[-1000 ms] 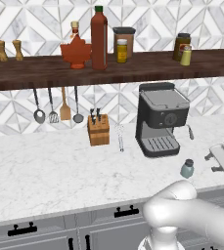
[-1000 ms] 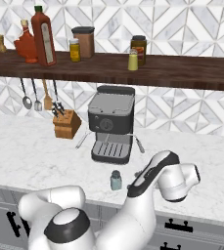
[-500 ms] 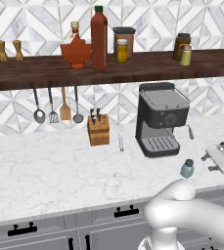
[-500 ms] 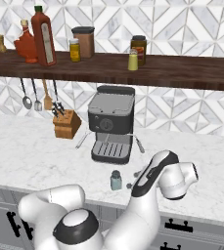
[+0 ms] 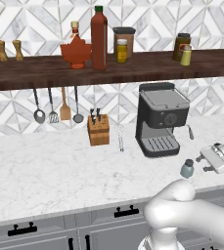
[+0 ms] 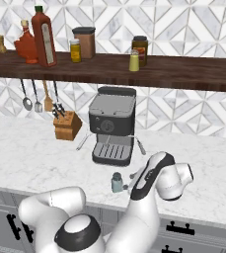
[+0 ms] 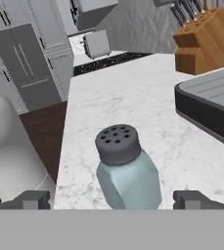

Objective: Put the shaker and condiment bottle from the counter next to their counterparts in the cabinet.

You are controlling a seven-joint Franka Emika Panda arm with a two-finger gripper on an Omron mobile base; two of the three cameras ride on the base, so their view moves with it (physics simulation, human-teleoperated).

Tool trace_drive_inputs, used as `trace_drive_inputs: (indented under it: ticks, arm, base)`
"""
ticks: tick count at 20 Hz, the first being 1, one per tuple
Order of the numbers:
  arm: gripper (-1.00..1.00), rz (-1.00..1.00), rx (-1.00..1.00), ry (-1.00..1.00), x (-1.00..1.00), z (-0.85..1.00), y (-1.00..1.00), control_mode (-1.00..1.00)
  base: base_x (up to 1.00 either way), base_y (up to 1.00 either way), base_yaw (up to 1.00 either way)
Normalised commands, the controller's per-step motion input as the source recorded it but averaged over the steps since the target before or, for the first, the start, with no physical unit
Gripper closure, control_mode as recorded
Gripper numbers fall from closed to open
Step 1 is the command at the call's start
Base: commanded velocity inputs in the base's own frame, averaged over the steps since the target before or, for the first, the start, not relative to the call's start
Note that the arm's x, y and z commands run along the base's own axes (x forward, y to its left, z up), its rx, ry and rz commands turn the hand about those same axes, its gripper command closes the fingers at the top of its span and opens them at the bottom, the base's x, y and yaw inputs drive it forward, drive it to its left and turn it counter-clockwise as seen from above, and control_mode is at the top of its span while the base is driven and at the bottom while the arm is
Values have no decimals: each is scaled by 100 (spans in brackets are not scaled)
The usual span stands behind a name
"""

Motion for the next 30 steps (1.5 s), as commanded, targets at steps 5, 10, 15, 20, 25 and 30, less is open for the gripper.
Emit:
trace_drive_inputs:
  ticks: [5, 10, 15, 20, 25, 30]
  arm:
    - [-100, 0, 0, 0, 9, -11, 24, -100]
    - [-100, 0, 0, 0, 11, -10, 20, -100]
    - [-100, 0, 0, 0, 9, -9, 18, -100]
    - [-100, 0, 0, 0, 10, -8, 16, -100]
    - [-100, 0, 0, 0, 7, -6, 13, -100]
    - [100, 0, 1, 4, 5, -3, 7, -100]
  base:
    - [0, 0, 0]
    - [0, 0, 0]
    - [0, 0, 0]
    - [0, 0, 0]
    - [0, 0, 0]
    - [0, 0, 0]
